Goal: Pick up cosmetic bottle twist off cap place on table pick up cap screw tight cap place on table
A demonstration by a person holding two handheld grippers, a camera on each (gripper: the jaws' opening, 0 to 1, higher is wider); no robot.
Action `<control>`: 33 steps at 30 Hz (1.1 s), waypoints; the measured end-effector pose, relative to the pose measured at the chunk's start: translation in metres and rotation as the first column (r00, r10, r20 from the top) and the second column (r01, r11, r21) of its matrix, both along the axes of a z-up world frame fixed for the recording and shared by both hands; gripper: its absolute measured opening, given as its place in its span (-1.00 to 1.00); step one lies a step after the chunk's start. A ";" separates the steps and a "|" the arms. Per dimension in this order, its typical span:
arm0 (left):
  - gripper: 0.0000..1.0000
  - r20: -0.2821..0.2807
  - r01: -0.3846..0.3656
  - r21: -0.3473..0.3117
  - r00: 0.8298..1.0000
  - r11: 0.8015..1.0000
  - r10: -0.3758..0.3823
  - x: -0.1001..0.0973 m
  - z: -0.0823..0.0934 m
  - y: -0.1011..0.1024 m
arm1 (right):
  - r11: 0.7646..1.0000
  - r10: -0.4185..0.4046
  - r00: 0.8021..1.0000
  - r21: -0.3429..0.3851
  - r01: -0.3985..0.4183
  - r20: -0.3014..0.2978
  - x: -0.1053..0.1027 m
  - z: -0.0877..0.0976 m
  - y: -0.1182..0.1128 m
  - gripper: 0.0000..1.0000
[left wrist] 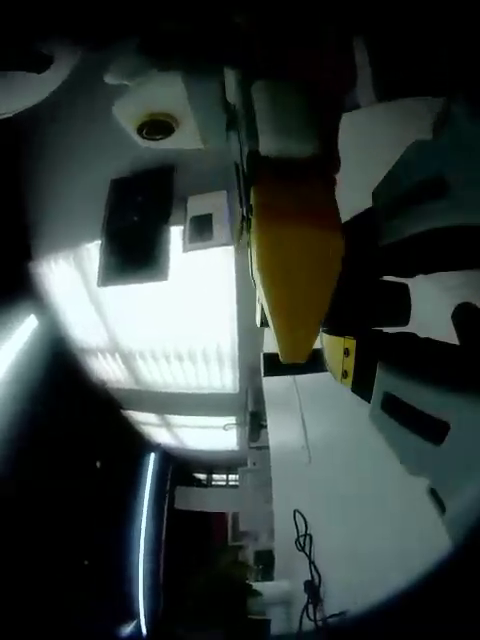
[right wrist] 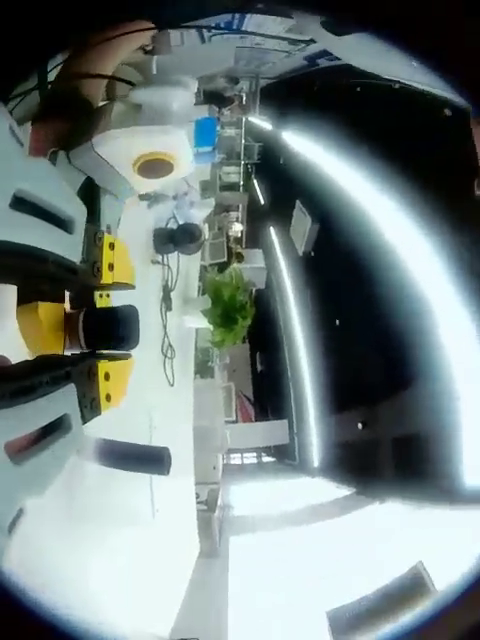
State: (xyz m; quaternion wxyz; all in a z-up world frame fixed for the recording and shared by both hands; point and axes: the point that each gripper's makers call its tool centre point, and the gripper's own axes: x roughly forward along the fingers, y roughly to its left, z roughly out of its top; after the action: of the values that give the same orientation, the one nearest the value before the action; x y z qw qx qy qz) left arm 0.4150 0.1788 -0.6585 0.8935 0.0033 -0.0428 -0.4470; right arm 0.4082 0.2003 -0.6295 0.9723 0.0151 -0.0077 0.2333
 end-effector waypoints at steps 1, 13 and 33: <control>-0.81 -0.001 0.001 -0.002 1.000 1.000 -0.001 0.000 0.000 0.000 | 1.000 -0.002 1.000 -0.004 0.002 0.004 0.000 0.000 0.000 -0.64; -0.81 -0.013 0.045 -0.009 0.999 0.999 -0.046 -0.005 -0.001 -0.002 | 0.999 0.027 1.000 -0.019 -0.027 0.002 0.001 0.001 -0.005 -0.77; -0.81 0.006 0.154 0.001 0.988 0.988 -0.154 -0.024 0.008 -0.003 | 0.966 0.257 0.966 -0.028 -0.257 0.002 -0.018 0.009 0.004 -0.78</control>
State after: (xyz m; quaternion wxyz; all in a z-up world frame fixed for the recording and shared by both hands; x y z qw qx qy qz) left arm 0.3908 0.1754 -0.6510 0.8561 0.0016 -0.0453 -0.5148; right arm 0.3906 0.2045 -0.6208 0.9339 0.0021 -0.0051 0.3576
